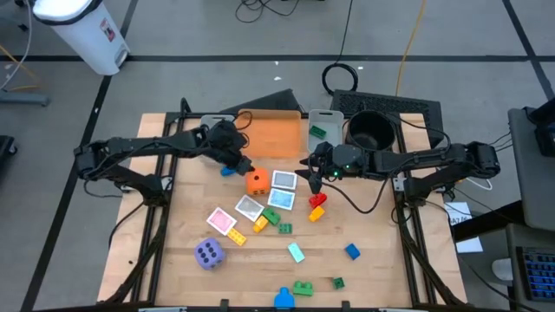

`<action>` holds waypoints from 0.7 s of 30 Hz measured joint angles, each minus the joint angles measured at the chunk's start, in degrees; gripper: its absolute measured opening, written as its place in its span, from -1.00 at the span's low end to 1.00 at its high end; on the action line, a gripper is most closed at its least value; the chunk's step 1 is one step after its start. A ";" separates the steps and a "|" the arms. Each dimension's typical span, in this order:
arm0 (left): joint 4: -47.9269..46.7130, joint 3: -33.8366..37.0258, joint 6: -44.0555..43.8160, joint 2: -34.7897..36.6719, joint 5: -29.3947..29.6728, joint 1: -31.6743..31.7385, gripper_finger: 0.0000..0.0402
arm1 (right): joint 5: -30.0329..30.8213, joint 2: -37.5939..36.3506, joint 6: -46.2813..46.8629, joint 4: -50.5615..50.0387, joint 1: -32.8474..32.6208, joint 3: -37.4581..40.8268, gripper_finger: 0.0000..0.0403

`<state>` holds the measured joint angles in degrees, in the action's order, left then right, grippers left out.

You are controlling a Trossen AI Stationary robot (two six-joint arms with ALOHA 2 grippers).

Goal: Pick & Place Toys
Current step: Put the orange dice into the orange bin

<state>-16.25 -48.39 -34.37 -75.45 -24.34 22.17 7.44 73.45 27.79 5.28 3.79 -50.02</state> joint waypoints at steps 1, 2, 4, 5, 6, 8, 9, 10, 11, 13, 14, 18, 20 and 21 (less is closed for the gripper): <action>0.24 -1.54 2.44 0.40 0.07 -0.61 -0.84 | 0.00 0.00 0.00 0.00 -0.01 0.00 0.04; 0.59 -3.07 4.76 0.78 0.23 -1.08 -0.83 | 0.00 0.00 0.00 0.00 0.00 0.00 0.04; -0.27 -5.57 9.52 1.84 0.30 -1.82 -0.80 | 0.00 0.00 0.00 -0.03 -0.01 0.00 0.04; -0.40 -6.77 11.70 2.37 0.25 -2.04 -0.79 | 0.00 0.00 0.00 -0.04 0.00 0.00 0.04; -0.03 -8.04 13.58 2.64 0.26 -2.21 -0.78 | 0.00 0.00 0.00 -0.06 0.00 0.00 0.04; 0.14 -10.11 16.12 2.70 0.32 -2.32 -0.75 | 0.00 0.00 0.00 -0.07 -0.01 0.00 0.04; -0.24 -10.94 16.71 2.70 0.35 -2.22 -0.73 | 0.00 0.00 0.00 -0.07 -0.01 0.00 0.04; -0.58 -11.82 16.90 2.70 0.35 -2.02 -0.71 | 0.00 0.00 0.00 -0.09 -0.01 0.00 0.04; -0.66 -12.88 17.17 2.70 0.33 -1.81 -0.68 | 0.00 0.00 0.00 -0.07 0.00 0.00 0.04; 0.06 -14.87 18.10 2.49 0.11 -1.61 -0.60 | 0.00 0.00 0.00 -0.13 -0.02 0.00 0.04; -0.10 -15.68 18.77 2.43 -0.10 -1.55 -0.55 | 0.00 0.00 0.02 -0.13 -0.02 0.00 0.04; -3.46 -17.95 21.91 2.20 -0.25 -1.57 -0.27 | 0.00 0.00 0.01 -0.15 -0.01 0.00 0.04; -4.37 -18.45 22.09 2.36 -0.07 -1.52 -0.10 | 0.00 0.00 0.01 -0.23 0.00 0.00 0.04; -5.11 -18.50 22.07 2.37 0.06 -1.48 -0.01 | 0.00 0.00 0.00 -0.35 -0.02 0.00 0.04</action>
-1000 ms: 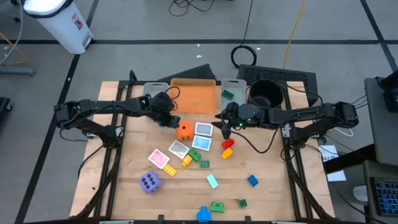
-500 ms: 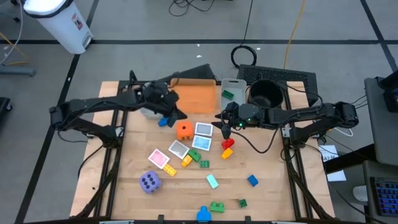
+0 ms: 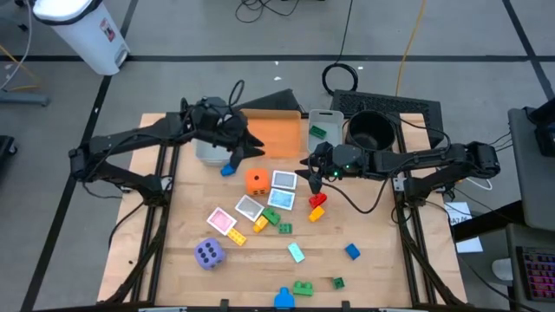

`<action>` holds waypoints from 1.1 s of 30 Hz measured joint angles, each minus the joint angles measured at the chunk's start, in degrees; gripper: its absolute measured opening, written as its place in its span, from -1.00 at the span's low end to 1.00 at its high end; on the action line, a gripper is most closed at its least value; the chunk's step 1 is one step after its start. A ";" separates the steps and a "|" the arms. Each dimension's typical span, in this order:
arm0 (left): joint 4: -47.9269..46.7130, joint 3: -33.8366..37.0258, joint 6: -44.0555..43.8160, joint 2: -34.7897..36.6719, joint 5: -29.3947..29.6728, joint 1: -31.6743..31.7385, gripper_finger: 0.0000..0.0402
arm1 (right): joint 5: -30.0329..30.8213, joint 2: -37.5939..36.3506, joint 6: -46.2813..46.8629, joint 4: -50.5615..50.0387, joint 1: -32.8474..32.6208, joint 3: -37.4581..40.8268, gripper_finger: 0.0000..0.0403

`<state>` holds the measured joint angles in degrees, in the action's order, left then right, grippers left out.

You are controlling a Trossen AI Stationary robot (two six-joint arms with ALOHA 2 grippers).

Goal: Pick & Place Toys
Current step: Put the orange dice into the orange bin

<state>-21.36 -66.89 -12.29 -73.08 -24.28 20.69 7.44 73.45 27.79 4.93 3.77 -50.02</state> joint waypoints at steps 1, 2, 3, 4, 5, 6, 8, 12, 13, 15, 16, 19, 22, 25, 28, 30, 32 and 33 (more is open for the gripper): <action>-0.85 0.00 0.01 -0.07 0.26 0.02 0.09 | 0.00 0.00 -0.02 -0.07 0.02 0.00 0.04; -1.66 0.04 0.27 -0.15 0.36 0.00 0.18 | 0.00 0.00 -0.09 -0.09 0.00 0.00 0.04; -2.52 0.04 0.79 -0.19 0.36 -0.06 0.27 | 0.00 0.00 -0.11 -0.07 0.02 0.00 0.04; -3.06 0.04 1.58 -0.44 0.30 -0.10 0.36 | 0.00 0.00 -0.13 -0.07 0.02 0.00 0.04; -3.28 0.04 2.56 -0.77 0.25 -0.20 0.45 | 0.00 0.00 -0.17 -0.12 0.01 0.00 0.04; -3.86 0.04 3.41 -1.07 0.32 -0.22 0.53 | 0.00 0.00 -0.21 -0.35 0.01 0.00 0.04; -5.55 0.07 5.35 -1.98 0.38 -0.33 0.69 | -0.02 0.00 -0.36 -1.06 0.02 0.00 0.04; -7.43 0.07 10.26 -3.77 0.51 -1.12 0.95 | -0.04 0.00 -0.42 -2.85 0.00 0.00 0.04; -7.88 0.07 11.65 -4.31 0.95 -1.53 0.97 | -0.04 0.00 -0.42 -3.39 0.01 0.00 0.04; -9.50 0.07 14.56 -5.43 3.44 -2.34 0.95 | -0.05 0.00 -0.42 -4.36 0.00 0.00 0.04; -10.46 0.08 15.99 -5.89 5.02 -2.79 0.93 | -0.07 0.00 -0.42 -4.40 0.00 0.00 0.04; -12.19 0.09 20.04 -7.04 10.16 -4.00 0.88 | -0.04 0.00 -0.42 -4.79 0.02 0.00 0.04; -13.55 0.09 22.53 -8.25 13.63 -5.16 0.89 | -0.02 0.00 -0.67 -5.50 0.02 0.00 0.04; -14.61 0.09 22.71 -9.43 14.30 -5.87 0.92 | -0.02 0.00 -0.92 -6.89 0.01 0.00 0.04; -15.36 0.09 22.66 -11.10 14.31 -6.22 0.93 | -0.02 0.00 -1.03 -8.32 0.01 0.00 0.04; -15.34 0.09 22.17 -12.27 14.32 -6.23 0.91 | 0.04 0.00 -1.16 -9.28 0.02 0.00 0.04; -15.60 0.09 21.43 -13.40 14.35 -6.21 0.90 | 0.18 0.00 -1.47 -10.72 0.00 0.00 0.04; -15.83 0.09 20.96 -14.04 14.39 -6.20 0.89 | 0.27 0.00 -1.49 -11.27 0.02 0.00 0.04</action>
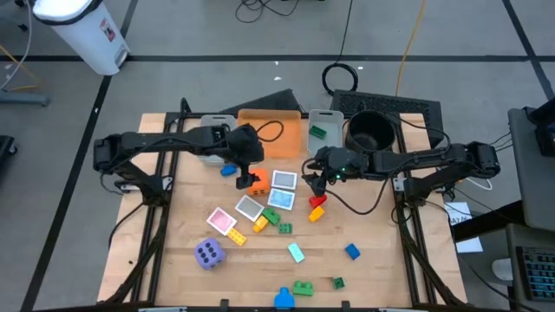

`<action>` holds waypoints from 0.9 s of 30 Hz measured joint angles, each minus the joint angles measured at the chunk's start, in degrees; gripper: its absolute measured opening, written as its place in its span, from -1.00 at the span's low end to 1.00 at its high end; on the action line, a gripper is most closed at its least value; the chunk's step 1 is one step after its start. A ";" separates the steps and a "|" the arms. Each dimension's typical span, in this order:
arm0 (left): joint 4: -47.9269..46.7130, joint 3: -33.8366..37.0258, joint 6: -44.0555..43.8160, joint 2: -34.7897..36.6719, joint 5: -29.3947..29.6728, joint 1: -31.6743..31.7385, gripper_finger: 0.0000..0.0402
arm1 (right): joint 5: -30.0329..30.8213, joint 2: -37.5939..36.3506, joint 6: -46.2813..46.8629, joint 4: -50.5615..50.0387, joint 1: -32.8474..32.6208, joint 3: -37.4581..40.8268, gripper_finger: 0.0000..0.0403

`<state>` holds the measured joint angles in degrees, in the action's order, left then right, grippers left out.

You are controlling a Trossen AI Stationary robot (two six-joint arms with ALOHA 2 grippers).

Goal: Pick & Place Toys
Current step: Put the orange dice into the orange bin

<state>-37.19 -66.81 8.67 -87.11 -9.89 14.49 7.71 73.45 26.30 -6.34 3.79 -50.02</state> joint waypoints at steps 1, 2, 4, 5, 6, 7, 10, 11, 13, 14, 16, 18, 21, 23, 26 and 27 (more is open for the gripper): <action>-0.08 0.00 -0.16 -0.58 0.00 -0.01 0.89 | 0.12 0.00 0.00 -0.52 -0.01 0.00 0.04; -0.26 0.00 -0.17 -1.18 0.02 -0.01 0.89 | 0.44 0.00 0.00 -0.87 -0.02 0.00 0.04; -0.59 0.00 -0.31 -2.29 -0.01 -0.01 0.90 | 1.55 0.00 0.11 -1.83 -0.02 0.00 0.04; -0.52 0.00 -0.42 -2.90 -0.02 -0.01 0.90 | 1.67 0.00 0.13 -2.37 -0.02 0.00 0.04; -0.52 0.00 -0.53 -3.47 -0.02 -0.01 0.91 | 1.70 0.00 0.13 -2.59 0.02 0.00 0.04; -0.67 0.00 -0.87 -4.03 0.02 -0.01 0.91 | 1.74 0.02 0.13 -2.72 0.02 0.00 0.04; -0.73 0.00 -1.34 -5.72 0.05 -0.01 0.92 | 1.72 0.02 0.17 -2.80 0.02 0.00 0.04; -0.86 0.02 -1.35 -6.20 0.11 -0.01 0.92 | 1.72 0.02 0.17 -2.94 0.02 0.00 0.04; -0.72 0.02 -1.45 -7.04 0.56 -0.20 0.92 | 1.80 0.02 0.17 -2.97 0.02 0.00 0.04; -0.76 0.02 -1.49 -7.44 0.91 -0.35 0.92 | 2.36 0.02 0.19 -2.98 0.00 0.00 0.04; -0.82 0.02 -1.49 -8.13 1.45 -0.78 0.93 | 2.94 0.02 0.19 -3.06 -0.02 0.00 0.04; -0.70 0.02 -1.50 -8.93 1.44 -1.24 0.93 | 3.01 0.02 0.13 -3.03 0.00 0.00 0.04; -0.45 -0.08 -1.49 -9.76 1.80 -1.98 0.91 | 2.99 0.02 0.04 -3.17 0.00 0.00 0.04; -0.35 -0.15 -1.49 -9.99 2.19 -2.32 0.89 | 2.99 0.01 0.04 -3.37 0.00 0.00 0.04; -0.19 -0.15 -1.36 -10.16 2.43 -2.48 0.90 | 2.99 0.02 0.02 -3.40 0.00 0.02 0.04; -0.22 -0.15 -1.38 -10.18 2.40 -2.46 0.90 | 2.99 0.02 0.02 -3.42 0.00 0.02 0.04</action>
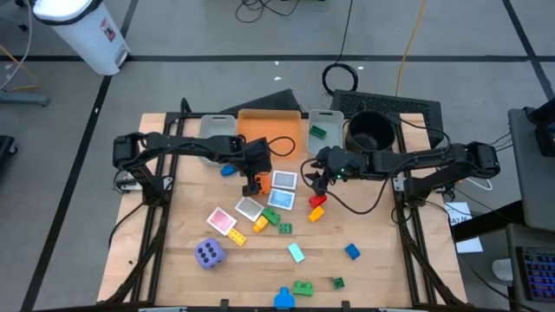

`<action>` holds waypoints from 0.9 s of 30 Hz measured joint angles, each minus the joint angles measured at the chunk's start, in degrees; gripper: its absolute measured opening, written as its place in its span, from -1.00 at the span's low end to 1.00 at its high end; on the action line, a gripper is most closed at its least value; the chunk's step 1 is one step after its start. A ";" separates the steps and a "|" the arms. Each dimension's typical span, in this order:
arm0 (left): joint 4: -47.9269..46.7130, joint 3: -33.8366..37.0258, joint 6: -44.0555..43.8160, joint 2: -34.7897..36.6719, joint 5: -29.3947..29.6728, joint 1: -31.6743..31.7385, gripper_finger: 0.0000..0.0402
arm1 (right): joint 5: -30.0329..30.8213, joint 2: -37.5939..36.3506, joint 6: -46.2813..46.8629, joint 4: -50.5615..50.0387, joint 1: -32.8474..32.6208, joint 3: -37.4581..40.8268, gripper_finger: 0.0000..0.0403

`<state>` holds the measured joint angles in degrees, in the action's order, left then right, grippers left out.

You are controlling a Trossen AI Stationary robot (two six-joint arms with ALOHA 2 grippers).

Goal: Pick & Place Toys
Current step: Put the orange dice into the orange bin

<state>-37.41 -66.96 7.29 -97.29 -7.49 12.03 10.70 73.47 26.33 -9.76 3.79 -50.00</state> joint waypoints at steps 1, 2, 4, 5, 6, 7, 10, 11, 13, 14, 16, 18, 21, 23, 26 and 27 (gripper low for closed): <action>-0.04 0.00 0.00 0.00 0.00 -0.01 0.91 | 0.00 0.00 0.00 0.00 0.00 0.00 0.04; -0.22 0.00 0.07 -0.02 0.09 -0.02 0.91 | 0.00 0.00 0.00 0.00 0.00 0.00 0.04; -0.45 0.00 0.22 -0.03 0.68 -0.02 0.89 | 0.00 0.00 0.00 0.00 0.00 0.00 0.04; -0.48 0.00 0.24 -0.05 1.00 -0.03 0.88 | 0.00 0.00 0.00 0.00 0.00 0.00 0.04; -0.49 0.00 0.27 -0.05 1.16 -0.03 0.87 | 0.00 0.00 0.00 0.00 0.00 0.00 0.04; -0.53 0.02 0.31 -0.05 1.11 0.05 0.85 | 0.00 0.00 0.00 0.00 0.00 0.00 0.04; -0.61 0.04 0.33 -0.09 0.47 0.43 0.82 | 0.00 0.00 0.00 0.00 0.00 0.00 0.04; -0.61 0.07 0.33 -0.09 0.47 0.56 0.82 | 0.00 0.00 0.00 -0.02 0.00 0.00 0.04; -0.61 0.09 0.37 -0.11 0.23 0.86 0.83 | 0.00 -0.01 0.00 0.00 0.00 0.02 0.04; -0.66 0.11 0.44 -0.11 -0.19 1.12 0.84 | 0.00 0.00 0.00 -0.01 0.00 0.02 0.04; -0.61 0.11 0.53 -0.16 -1.07 1.57 0.87 | 0.00 0.00 0.00 0.00 0.00 0.02 0.04; -0.67 0.15 1.29 -0.01 -2.07 2.00 0.90 | 0.00 0.00 0.00 0.00 0.00 0.02 0.04; -1.71 0.31 4.48 0.70 -3.32 2.30 0.90 | -0.01 0.00 -0.01 -0.02 0.00 0.02 0.04; -2.67 0.33 6.69 1.49 -2.42 2.10 0.89 | -0.02 0.00 -0.01 -0.02 0.00 0.02 0.04; -3.40 0.31 8.75 1.66 -0.90 1.37 0.85 | -0.02 0.00 -0.05 -0.16 0.00 0.02 0.04; -3.79 0.29 9.23 1.65 -0.30 1.03 0.84 | -0.02 0.00 -0.05 -0.29 0.00 0.02 0.04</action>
<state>-41.20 -66.67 16.52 -95.64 -7.79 13.06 10.68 73.47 26.28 -10.05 3.79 -49.98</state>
